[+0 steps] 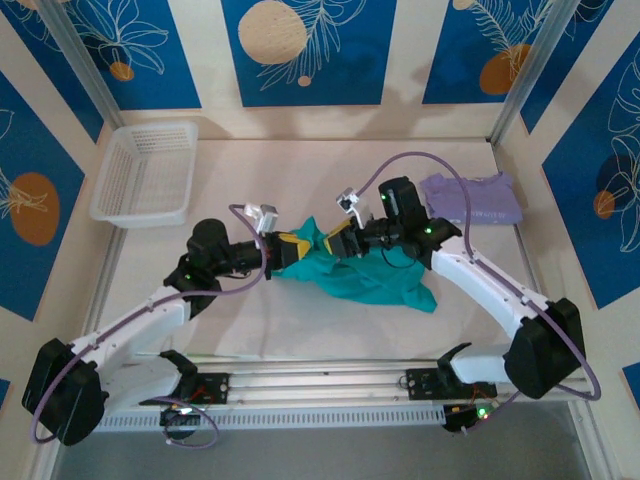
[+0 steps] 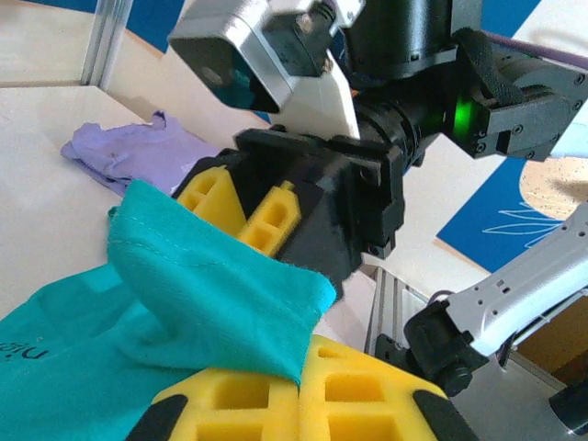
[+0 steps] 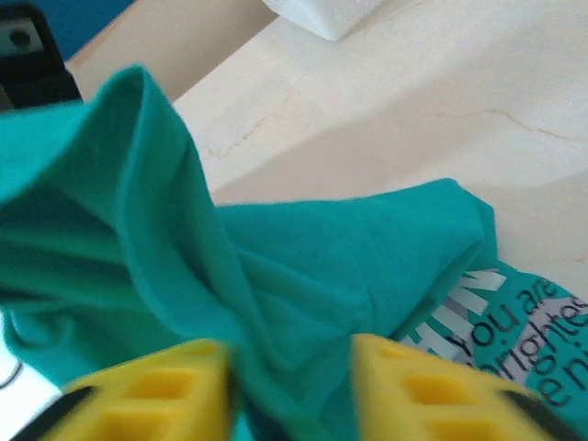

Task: Fold the inside-out t-shirt

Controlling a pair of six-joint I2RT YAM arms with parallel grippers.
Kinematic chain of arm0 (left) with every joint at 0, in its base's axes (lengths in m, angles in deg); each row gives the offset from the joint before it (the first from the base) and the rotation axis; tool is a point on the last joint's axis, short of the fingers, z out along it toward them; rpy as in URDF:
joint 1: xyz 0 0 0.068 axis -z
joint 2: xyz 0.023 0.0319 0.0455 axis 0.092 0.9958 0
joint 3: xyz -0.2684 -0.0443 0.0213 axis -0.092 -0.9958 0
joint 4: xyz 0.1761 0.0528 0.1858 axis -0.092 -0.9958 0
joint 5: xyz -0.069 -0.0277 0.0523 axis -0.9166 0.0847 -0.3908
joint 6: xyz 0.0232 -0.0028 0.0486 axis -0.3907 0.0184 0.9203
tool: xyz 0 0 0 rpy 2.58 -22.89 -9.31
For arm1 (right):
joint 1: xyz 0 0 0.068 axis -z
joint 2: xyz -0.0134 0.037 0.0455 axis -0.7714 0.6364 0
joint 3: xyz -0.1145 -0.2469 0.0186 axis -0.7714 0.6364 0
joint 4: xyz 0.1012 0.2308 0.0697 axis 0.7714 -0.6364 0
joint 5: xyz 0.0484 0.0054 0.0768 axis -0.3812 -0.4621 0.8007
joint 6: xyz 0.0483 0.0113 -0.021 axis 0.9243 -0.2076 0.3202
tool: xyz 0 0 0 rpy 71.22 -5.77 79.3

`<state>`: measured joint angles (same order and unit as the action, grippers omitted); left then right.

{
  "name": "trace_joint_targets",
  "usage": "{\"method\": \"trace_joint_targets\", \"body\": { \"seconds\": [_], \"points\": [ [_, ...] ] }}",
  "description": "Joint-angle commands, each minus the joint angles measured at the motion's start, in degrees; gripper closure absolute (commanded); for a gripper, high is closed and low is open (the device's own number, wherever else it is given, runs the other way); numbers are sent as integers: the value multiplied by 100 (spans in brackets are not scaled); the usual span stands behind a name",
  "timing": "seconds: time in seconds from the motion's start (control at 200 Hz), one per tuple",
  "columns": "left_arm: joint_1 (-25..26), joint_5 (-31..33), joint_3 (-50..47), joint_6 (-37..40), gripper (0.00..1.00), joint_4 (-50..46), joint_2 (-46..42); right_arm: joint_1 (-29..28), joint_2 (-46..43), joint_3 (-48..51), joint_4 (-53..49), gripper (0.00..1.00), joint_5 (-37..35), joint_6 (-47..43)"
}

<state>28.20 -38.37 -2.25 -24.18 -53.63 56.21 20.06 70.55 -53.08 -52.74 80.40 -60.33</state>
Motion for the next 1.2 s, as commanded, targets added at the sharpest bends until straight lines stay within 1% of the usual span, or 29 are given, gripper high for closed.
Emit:
{"method": "trace_joint_targets", "body": {
  "seconds": [0.0,0.04,0.085,0.14,0.22,0.345,0.42,0.545,0.705,0.8,0.845,0.895,0.945,1.02,1.085,1.195],
  "points": [
    [-100,219,-47,255,100,-211,-188,-5,-50,-234,195,86,182,0],
    [-134,436,-108,346,100,-353,-260,45,-123,-183,315,94,210,119],
    [-194,664,-238,382,100,-400,-367,78,-199,-101,498,100,286,299],
    [-313,840,-456,284,100,-263,-515,79,-227,-31,697,100,453,500],
    [-555,888,-782,-78,100,127,-682,29,-167,-54,874,100,606,727],
    [-736,896,-1140,-402,100,524,-820,-83,-63,-124,993,100,460,901],
    [-763,913,-1238,-418,98,498,-855,-101,-63,-90,1132,100,340,1001],
    [-763,1010,-1246,-287,90,262,-858,-136,36,-103,1334,100,451,1182],
    [-764,1096,-1239,-60,84,-4,-925,-264,208,-153,1418,100,488,1233],
    [-766,1160,-1197,-6,78,-206,-990,-272,299,-172,1450,100,493,1279],
    [-765,1402,-1139,21,73,-478,-1041,-273,331,-189,1446,100,480,1317],
    [-764,1892,-1031,74,66,-983,-1113,-283,364,-210,1434,100,436,1378],
    [-760,2430,-827,175,61,-1598,-1202,-284,393,-221,1437,100,419,1465],
    [-697,3031,-510,377,54,-2407,-1353,-308,438,-215,1484,100,371,1616],
    [-571,3469,-254,521,49,-2873,-1470,-316,473,-196,1531,100,337,1760],
    [-191,4058,211,803,41,-3427,-1447,-330,551,-162,1658,100,330,1957]
  ]
}}
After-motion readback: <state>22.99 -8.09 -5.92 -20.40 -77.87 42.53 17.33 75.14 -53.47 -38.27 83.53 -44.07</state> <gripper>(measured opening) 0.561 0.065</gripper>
